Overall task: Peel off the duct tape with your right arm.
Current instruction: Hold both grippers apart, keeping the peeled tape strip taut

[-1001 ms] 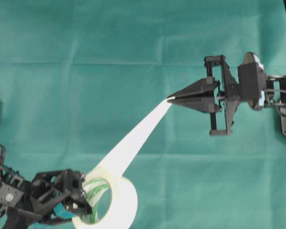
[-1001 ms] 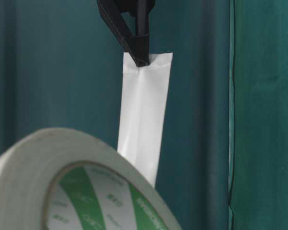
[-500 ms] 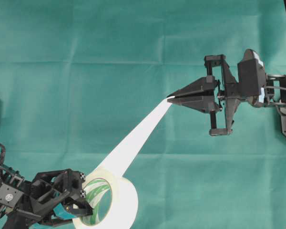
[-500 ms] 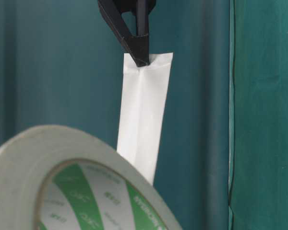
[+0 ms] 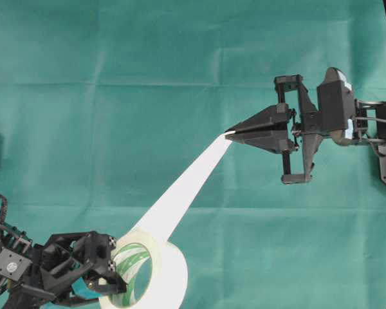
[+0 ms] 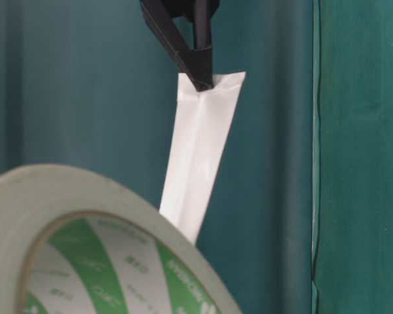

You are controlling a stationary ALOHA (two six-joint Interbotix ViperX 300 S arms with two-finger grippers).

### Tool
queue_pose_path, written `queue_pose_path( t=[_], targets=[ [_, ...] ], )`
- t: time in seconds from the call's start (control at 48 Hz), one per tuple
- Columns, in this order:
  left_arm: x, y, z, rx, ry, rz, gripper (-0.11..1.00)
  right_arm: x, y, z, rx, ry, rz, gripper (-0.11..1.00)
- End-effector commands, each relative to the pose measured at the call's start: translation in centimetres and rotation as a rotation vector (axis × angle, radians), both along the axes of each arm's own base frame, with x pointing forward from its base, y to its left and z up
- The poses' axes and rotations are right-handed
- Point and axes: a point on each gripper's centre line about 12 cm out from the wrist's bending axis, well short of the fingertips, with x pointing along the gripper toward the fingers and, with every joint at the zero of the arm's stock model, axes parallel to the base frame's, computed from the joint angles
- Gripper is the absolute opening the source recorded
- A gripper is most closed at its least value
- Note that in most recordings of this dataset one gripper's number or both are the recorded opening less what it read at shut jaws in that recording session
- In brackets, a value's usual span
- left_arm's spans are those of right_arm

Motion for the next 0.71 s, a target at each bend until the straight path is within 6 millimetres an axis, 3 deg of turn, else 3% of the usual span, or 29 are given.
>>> queue_pose_path(
  t=[0.0,0.688],
  targets=[
    [-1.2,-1.7,2.8,-0.042,-0.079,-0.067,0.21,0.1,-0.6,0.4,0.003,-0.012,-0.021,-0.09],
    [-1.6,-2.6,4.5,-0.084,-0.164,-0.101,0.21,0.0,-0.8,-0.2,0.006,0.014,-0.029,-0.09]
  ],
)
